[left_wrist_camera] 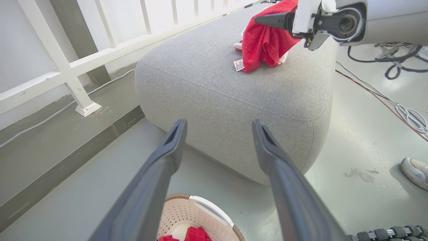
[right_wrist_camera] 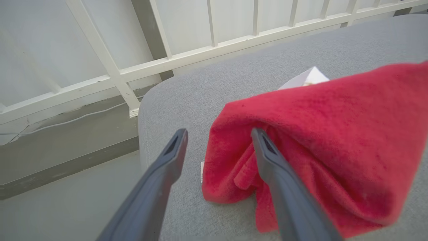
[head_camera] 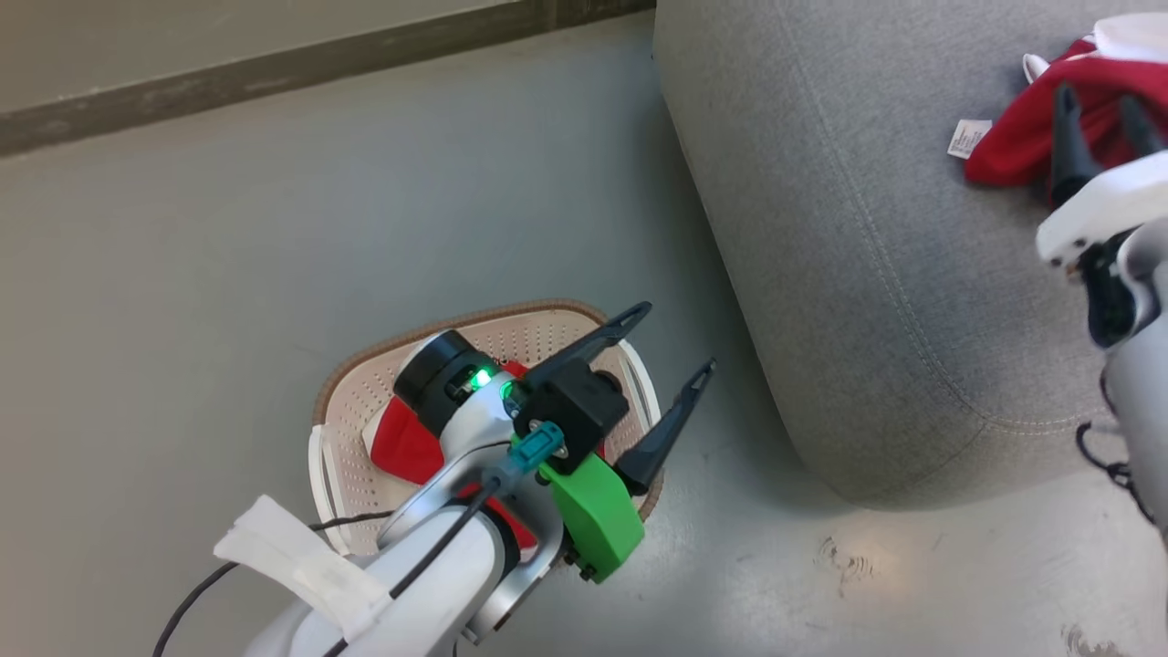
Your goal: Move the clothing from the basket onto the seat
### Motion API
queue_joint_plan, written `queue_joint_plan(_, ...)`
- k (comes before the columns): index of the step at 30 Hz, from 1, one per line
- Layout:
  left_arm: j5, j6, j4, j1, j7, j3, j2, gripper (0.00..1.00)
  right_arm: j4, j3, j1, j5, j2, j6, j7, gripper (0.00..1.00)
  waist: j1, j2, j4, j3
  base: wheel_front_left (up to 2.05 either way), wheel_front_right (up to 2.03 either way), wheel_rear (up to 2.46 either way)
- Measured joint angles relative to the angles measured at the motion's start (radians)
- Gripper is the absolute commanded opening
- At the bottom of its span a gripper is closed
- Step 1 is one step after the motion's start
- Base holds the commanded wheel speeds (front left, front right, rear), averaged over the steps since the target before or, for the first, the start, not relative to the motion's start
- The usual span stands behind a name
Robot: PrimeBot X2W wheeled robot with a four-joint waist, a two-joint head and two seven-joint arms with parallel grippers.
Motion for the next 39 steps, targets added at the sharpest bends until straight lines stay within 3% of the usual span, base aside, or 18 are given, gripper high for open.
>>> queue_joint_plan(9, -0.012, 0.011, 0.027, 0.034, -0.032, 0.015, 0.000, 1.00, -0.006, 0.051, 0.085, -0.002, 0.043, 0.010, -0.003, 1.00, -0.0001, 0.0000, 0.008, -0.056, 0.00, 0.00, 0.00)
queue_joint_plan(17, -0.016, 0.046, 0.055, 0.074, -0.061, 0.053, 0.004, 1.00, -0.094, 0.075, 0.160, -0.009, 0.074, 0.012, -0.011, 1.00, -0.0001, 0.0000, 0.035, -0.115, 0.00, 0.00, 0.00)
queue_joint_plan(26, -0.067, 0.097, 0.084, 0.165, -0.113, 0.183, 0.008, 1.00, -0.289, 0.043, 0.254, -0.010, 0.080, 0.012, -0.012, 1.00, -0.0001, 0.0000, 0.085, -0.182, 0.00, 0.00, 0.00)
queue_joint_plan(39, -0.082, 0.115, 0.114, 0.282, -0.180, 0.398, 0.044, 1.00, -0.486, 0.058, 0.409, -0.071, 0.095, 0.012, -0.012, 1.00, -0.0001, -0.0001, 0.153, -0.268, 0.00, 0.00, 0.00)
